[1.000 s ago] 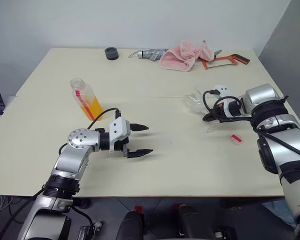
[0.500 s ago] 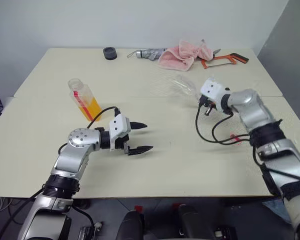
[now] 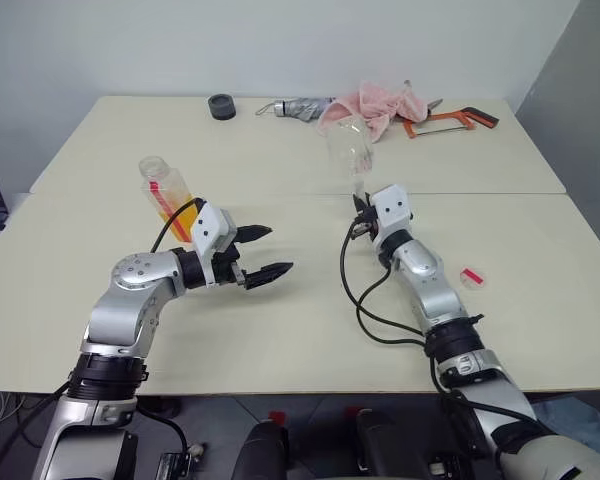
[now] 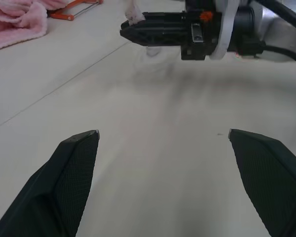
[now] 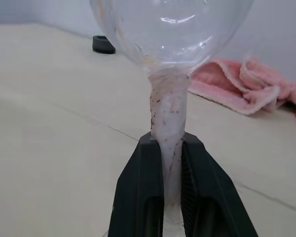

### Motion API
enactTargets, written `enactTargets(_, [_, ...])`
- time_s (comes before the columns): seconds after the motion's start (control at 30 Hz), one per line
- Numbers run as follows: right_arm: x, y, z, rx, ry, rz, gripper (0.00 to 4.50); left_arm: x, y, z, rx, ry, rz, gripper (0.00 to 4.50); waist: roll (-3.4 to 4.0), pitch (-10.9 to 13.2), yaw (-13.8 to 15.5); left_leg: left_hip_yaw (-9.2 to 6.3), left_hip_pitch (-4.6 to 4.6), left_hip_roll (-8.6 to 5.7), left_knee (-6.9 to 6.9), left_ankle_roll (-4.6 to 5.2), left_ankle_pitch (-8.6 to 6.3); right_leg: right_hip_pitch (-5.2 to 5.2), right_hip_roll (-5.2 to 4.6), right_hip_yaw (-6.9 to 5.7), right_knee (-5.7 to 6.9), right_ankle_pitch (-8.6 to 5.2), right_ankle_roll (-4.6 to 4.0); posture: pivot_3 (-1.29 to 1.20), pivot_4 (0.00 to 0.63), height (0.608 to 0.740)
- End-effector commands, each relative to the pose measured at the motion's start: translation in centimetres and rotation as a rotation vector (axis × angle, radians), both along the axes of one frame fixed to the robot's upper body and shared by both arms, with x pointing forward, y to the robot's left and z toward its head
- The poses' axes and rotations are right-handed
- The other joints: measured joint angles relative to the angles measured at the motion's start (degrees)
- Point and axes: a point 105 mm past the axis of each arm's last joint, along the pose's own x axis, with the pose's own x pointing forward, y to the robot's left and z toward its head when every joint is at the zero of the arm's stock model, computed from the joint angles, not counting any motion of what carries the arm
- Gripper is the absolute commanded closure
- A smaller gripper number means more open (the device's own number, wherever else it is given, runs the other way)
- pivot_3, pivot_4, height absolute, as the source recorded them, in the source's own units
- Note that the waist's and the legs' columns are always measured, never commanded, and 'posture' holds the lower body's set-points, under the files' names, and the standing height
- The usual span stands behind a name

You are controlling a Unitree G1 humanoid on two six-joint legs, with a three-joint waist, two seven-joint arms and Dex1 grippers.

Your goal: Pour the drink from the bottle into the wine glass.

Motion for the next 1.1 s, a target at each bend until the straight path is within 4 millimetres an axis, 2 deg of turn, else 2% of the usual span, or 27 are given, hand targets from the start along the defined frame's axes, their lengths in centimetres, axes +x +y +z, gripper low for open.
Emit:
enactTargets(0.03, [-0.4,0.0,0.1,0.085,-0.019,-0.003,4.37,-0.2,0.5,1.4,-0.014,-0.032,0.013,0.0,0.0,0.0,0.0,0.0,0.01,0.0,0.0,0.0,0.0,0.01,0.0,0.0,0.0,0.0,0.0,0.0,0.15,0.74])
enactTargets(0.17, [-1.6,0.8,-2.0,0.082,0.04,0.056,4.37,-0.3,0.6,1.4,-0.012,-0.013,0.01,0.0,0.0,0.0,0.0,0.0,0.02,-0.02,-0.01,0.0,0.0,0.01,0.0,0.0,-0.01,0.0,0.0,0.0,0.15,0.74])
enactTargets(0.33, [-3.6,0.9,-3.8,0.08,0.088,0.109,4.37,-0.5,0.9,1.4,-0.015,0.015,-0.003,0.0,-0.02,-0.01,0.01,-0.01,0.06,-0.01,-0.01,0.0,0.0,0.06,0.02,-0.01,-0.01,0.0,0.0,0.0,0.15,0.74])
enactTargets(0.53, [-5.9,1.2,-6.4,0.024,0.163,0.157,4.37,-1.6,1.2,1.2,-0.006,0.056,-0.056,0.0,-0.03,-0.04,0.01,0.0,0.12,-0.03,-0.02,0.0,0.0,0.1,0.06,0.01,-0.02,-0.01,0.01,0.0,0.15,0.74])
enactTargets(0.83, [-8.1,1.4,-10.0,-0.1,0.261,0.22,4.37,-3.3,1.7,1.1,0.027,0.081,-0.115,0.0,-0.17,-0.16,0.0,0.03,0.34,-0.07,-0.05,0.0,-0.01,0.29,0.13,0.02,-0.05,-0.03,-0.01,0.0,0.15,0.74])
enactTargets(0.93, [-8.0,1.3,-10.0,-0.118,0.246,0.212,4.37,-3.4,1.9,1.3,0.029,0.069,-0.108,0.0,-0.23,-0.2,-0.01,0.05,0.39,-0.06,-0.05,0.0,-0.01,0.31,0.14,0.03,-0.05,-0.04,-0.02,0.0,0.15,0.74])
enactTargets(1.1, [-6.8,2.6,-5.6,-0.039,0.084,0.248,4.37,-3.1,2.6,1.7,0.009,0.028,-0.057,0.0,-0.26,-0.21,-0.2,0.07,0.47,0.0,-0.05,0.0,-0.01,0.35,0.17,0.06,-0.03,-0.04,-0.02,0.0,0.15,0.74])
